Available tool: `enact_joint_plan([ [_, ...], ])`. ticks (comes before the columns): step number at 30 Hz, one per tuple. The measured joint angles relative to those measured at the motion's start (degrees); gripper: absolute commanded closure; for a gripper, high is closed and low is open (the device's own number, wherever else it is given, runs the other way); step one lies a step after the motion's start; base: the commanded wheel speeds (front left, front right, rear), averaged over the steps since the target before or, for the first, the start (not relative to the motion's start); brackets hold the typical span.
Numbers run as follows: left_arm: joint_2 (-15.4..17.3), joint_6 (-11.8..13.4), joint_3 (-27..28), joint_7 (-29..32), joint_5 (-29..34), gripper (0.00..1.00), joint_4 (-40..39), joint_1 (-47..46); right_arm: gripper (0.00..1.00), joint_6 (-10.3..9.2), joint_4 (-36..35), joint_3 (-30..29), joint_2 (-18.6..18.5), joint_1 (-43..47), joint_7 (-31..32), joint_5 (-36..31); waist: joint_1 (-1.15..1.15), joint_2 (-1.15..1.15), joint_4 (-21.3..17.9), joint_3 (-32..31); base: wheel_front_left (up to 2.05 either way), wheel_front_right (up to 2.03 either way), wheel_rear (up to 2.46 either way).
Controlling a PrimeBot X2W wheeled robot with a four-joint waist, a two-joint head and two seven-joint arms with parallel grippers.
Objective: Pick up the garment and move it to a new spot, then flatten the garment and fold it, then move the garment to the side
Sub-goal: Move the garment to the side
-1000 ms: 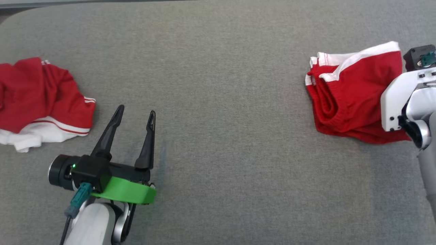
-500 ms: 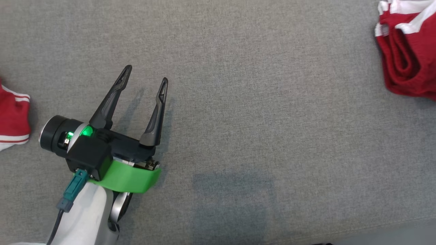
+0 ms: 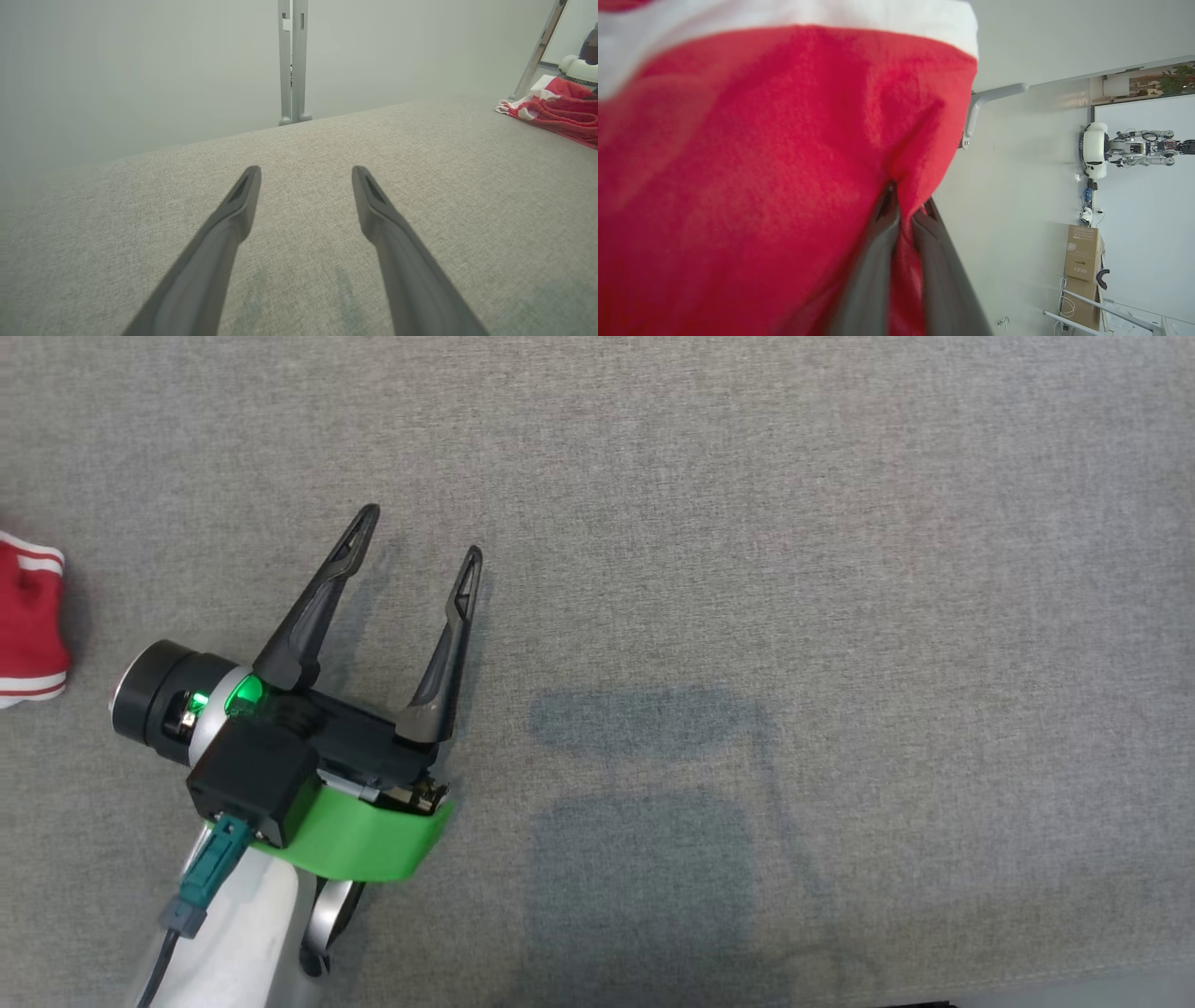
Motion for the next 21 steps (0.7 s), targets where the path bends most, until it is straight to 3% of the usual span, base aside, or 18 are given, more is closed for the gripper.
enact_joint_plan([
  [1,0.1,0.0,-0.2,-0.1,0.3,0.00,-0.1,0.0,0.29,0.00,0.7,-0.4,-0.3,0.0,0.0,-0.5,0.00,0.00,0.4,0.0,0.00,0.00,0.00],
  [2,0.2,-0.1,-0.4,-0.2,0.3,0.00,-0.2,0.0,0.00,0.00,1.6,-1.2,-0.5,0.0,0.5,-0.6,0.00,0.00,0.7,0.0,0.00,0.00,0.00],
  [6,0.4,-0.3,-1.1,-0.5,0.8,0.00,-0.2,0.0,0.00,0.00,2.5,-3.1,0.5,0.0,-0.7,-1.7,0.00,0.00,1.6,-0.6,0.00,0.00,0.00],
  [21,-1.6,0.8,-0.7,-1.2,-0.9,0.00,5.7,5.4,0.00,0.00,-6.5,-4.1,13.0,11.5,-11.9,-0.9,-0.01,0.00,1.9,-11.0,0.00,0.00,0.00],
])
